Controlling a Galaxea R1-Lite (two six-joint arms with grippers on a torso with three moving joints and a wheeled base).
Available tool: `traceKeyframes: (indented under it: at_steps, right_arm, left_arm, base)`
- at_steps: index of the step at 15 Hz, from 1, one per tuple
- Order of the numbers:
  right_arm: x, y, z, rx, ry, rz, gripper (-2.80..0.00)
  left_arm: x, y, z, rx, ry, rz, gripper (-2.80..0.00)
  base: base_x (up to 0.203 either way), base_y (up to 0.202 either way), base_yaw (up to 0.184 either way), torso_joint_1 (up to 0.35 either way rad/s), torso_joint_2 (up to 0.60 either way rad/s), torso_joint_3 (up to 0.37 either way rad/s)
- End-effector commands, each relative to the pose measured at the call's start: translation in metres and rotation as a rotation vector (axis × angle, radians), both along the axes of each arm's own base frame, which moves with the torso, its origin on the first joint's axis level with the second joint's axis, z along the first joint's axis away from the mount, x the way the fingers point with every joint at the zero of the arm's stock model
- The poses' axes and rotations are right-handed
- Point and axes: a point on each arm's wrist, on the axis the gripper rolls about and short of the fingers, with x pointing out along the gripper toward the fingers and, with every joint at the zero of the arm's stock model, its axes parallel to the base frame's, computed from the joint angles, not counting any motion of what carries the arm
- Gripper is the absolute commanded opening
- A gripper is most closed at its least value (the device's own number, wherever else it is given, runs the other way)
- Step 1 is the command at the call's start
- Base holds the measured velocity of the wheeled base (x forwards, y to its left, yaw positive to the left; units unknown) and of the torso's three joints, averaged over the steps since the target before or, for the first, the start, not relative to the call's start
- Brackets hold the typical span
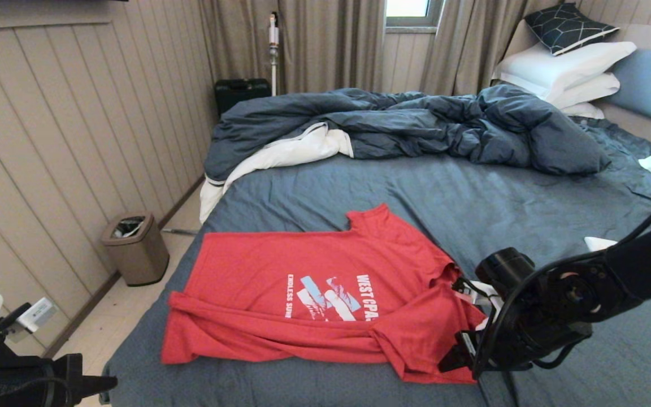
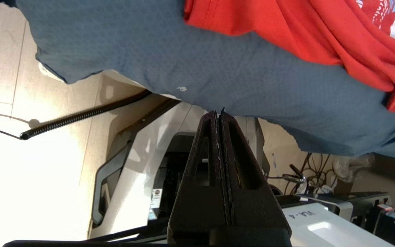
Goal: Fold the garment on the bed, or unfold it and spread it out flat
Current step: Fold the red T-shirt
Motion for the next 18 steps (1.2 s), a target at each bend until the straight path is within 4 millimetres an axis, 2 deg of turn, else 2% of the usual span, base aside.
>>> traceKeyframes:
  at_steps: [1,6,10,13,18]
  right_arm:
    - [0.003,0.000,-0.006,0.000,0.014,-0.003,-2.80]
    - [-0.003,-0.001,0.006,0.007,-0.025,-0.004,-2.80]
    - [-0.012,0.000,0.027,0.017,-0.093,0.002,-2.80]
    - [-0.009,0.000,0.046,0.034,-0.169,0.000,-2.80]
    - [-0.006,0.001,0.043,0.032,-0.163,0.001,-2.80]
  left_arm:
    - [-0.002,0.000,0.000,-0.004,-0.002,0.000,-2.80]
    - [0.000,0.000,-0.001,-0.006,0.005,-0.003,-2.80]
    - [-0.001,0.000,-0.002,-0.009,0.011,-0.008,-2.80]
    - [-0.002,-0.001,-0.004,-0.013,0.015,-0.014,-2.80]
    - [-0.002,-0.001,-0.005,-0.013,0.019,-0.014,-2.80]
  base:
    - [0.000,0.000,0.000,0.000,0.00,0.000]
    - [0.000,0.000,0.000,0.000,0.00,0.000]
    - [0.000,0.000,0.000,0.000,0.00,0.000]
    - [0.000,0.000,0.000,0.000,0.00,0.000]
    - [0.000,0.000,0.000,0.000,0.00,0.000]
